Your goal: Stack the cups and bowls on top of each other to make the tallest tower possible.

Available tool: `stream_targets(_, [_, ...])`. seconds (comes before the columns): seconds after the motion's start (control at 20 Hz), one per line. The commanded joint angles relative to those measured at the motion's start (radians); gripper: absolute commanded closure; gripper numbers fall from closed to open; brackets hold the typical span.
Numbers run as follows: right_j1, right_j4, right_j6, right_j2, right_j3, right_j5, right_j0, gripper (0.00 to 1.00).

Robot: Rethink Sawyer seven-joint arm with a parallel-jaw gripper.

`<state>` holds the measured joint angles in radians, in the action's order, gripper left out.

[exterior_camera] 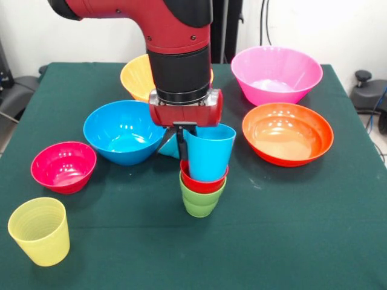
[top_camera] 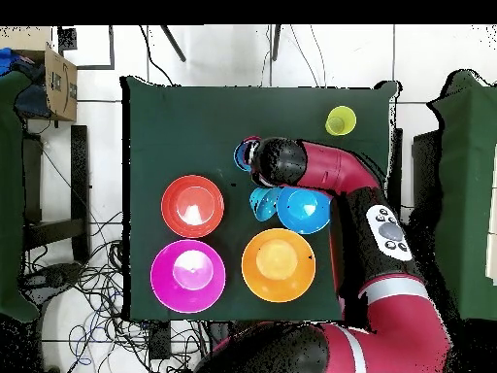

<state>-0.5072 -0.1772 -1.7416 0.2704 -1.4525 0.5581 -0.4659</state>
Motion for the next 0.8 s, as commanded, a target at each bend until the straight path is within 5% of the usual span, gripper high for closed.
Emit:
stream_targets(0.05, [0.027,-0.038,0.035,0.082,-0.029,0.013,0.018,1.0])
stream_targets(0.8, [0.029,-0.079,0.037,0.02,0.023,0.052,0.053,1.0])
